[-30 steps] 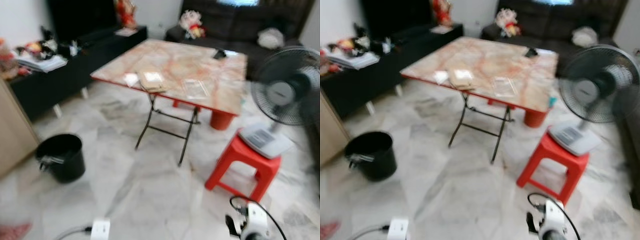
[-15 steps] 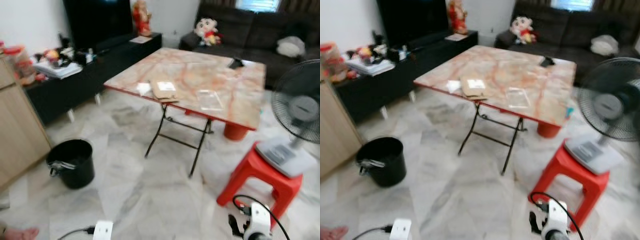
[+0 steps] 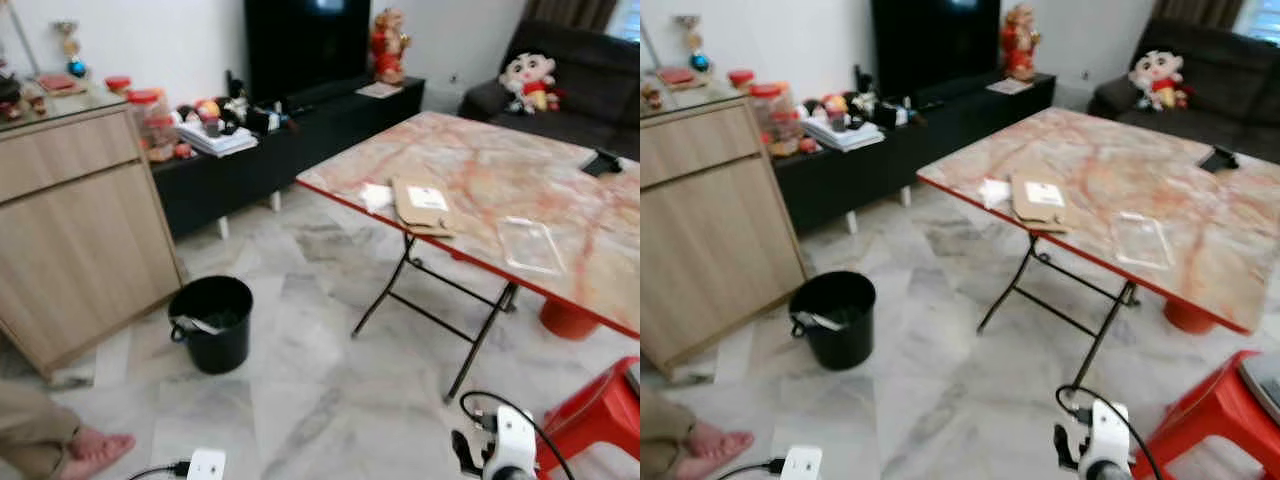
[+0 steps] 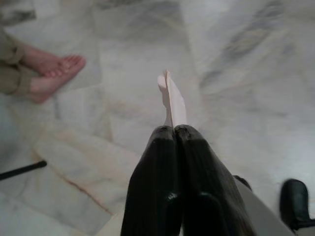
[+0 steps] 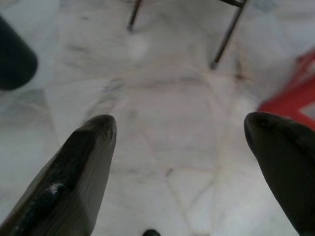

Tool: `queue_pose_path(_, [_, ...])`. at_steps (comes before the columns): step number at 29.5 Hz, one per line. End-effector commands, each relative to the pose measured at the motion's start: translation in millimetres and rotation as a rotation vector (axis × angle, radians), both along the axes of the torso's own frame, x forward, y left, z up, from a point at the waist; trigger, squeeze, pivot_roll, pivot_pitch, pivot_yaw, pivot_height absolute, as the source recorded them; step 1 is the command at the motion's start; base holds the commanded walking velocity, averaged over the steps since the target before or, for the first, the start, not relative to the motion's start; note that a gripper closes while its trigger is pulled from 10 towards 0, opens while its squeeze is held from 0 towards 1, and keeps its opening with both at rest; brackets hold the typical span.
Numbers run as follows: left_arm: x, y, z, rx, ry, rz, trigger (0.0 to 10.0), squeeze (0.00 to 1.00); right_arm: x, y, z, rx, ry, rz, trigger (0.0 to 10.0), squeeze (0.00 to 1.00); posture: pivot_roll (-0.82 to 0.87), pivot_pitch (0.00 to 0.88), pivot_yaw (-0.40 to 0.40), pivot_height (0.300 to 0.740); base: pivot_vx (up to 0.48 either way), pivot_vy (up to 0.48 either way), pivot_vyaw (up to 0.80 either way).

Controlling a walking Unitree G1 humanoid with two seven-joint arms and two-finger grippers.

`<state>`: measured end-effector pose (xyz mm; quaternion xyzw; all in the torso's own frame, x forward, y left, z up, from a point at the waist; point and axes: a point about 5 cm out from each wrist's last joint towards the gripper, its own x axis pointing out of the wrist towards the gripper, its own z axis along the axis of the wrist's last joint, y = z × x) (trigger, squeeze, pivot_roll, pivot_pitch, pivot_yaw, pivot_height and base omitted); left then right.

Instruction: Picking trash to rubbish bin

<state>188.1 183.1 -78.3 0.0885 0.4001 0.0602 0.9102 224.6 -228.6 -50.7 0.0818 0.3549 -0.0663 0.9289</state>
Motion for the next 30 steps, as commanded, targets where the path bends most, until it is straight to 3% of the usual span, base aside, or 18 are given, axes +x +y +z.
queue_pose_path(1, [-0.2, -2.5, -0.5, -0.005, 0.002, -0.005, 10.0, 0.0, -2.2, -6.1, 0.5, -0.027, 0.002, 0.0, 10.0, 0.0, -0.04, 0.015, -0.082, 0.74, 0.33, 0.0, 0.8])
queue_pose_path(4, [-0.7, -2.6, -0.8, -0.005, 0.004, -0.005, 10.0, 0.0, -3.1, -5.8, -0.3, -0.022, 0.006, -0.003, 10.0, 0.0, -0.03, 0.016, -0.084, 0.74, 0.33, 0.0, 0.8])
queue_pose_path(13, [1.1, -1.0, 0.2, -0.004, 0.0, 0.008, 10.0, 0.0, -0.4, -5.0, 1.3, -0.019, -0.007, -0.009, 10.0, 0.0, -0.03, 0.042, -0.09, 0.74, 0.332, 0.0, 0.0])
queue_pose_path(22, [1.5, 1.2, 0.7, -0.002, -0.002, 0.016, 10.0, 0.0, -1.5, -5.5, 0.5, -0.012, -0.004, -0.035, 10.0, 0.0, -0.02, 0.047, -0.089, 0.74, 0.331, 0.0, 0.77])
queue_pose_path(30, [2.3, 1.1, 1.0, -0.004, -0.002, 0.021, 10.0, 0.0, 0.0, -2.7, 0.6, 0.006, -0.005, -0.037, 10.0, 0.0, -0.02, 0.063, -0.091, 0.74, 0.333, 0.0, 0.0])
